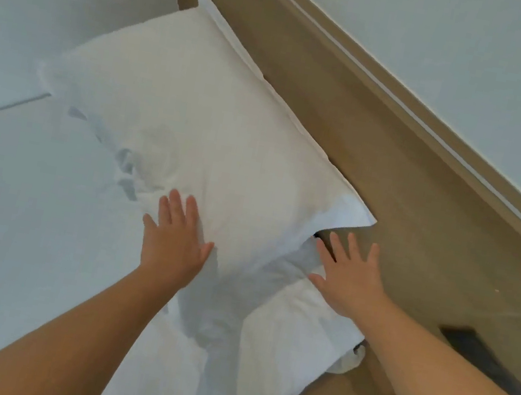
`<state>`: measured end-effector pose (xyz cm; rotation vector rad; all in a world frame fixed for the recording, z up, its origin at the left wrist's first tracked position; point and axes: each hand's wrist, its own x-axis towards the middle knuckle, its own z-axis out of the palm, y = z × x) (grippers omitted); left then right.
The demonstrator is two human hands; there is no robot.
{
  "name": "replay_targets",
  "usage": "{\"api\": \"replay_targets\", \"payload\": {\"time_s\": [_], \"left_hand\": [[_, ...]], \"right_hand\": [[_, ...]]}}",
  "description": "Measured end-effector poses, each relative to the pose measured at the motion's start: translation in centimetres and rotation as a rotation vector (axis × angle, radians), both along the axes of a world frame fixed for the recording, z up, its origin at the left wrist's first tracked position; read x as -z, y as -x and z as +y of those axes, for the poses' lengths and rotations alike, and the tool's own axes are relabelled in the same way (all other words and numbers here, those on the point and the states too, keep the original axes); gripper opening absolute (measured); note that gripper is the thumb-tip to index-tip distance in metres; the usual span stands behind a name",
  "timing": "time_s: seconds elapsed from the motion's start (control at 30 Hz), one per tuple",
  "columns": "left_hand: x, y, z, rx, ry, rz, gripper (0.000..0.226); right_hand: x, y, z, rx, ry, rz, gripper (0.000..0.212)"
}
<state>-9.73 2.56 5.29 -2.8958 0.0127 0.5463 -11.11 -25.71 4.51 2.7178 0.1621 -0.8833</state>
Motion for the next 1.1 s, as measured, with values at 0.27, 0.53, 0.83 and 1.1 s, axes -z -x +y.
{"api": "replay_targets", "payload": {"time_s": [0.27,0.53,0.83,1.1], "left_hand": [[-1.0,9.9,-4.6,0.661,0.006,0.094,0.072],[1.1,26.8,-13.3,1.054,0.092,0.290,0.072],[2.6,51.7,-17.3,1.349,0.153,0.476,0.069],[5.6,71.4,-14.7,1.524,0.021,0.622,0.068]], "right_hand": [[0.0,22.1,0.6,0.353,-0.090,-0.041,0.065],[1.0,45.1,-0.7,0.779,-0.045,0.065,0.069],[3.0,70.6,5.6,1.500,-0.126,0.059,0.064],[5.2,94.1,11.5,2.032,-0.128,0.016,0.064]]}}
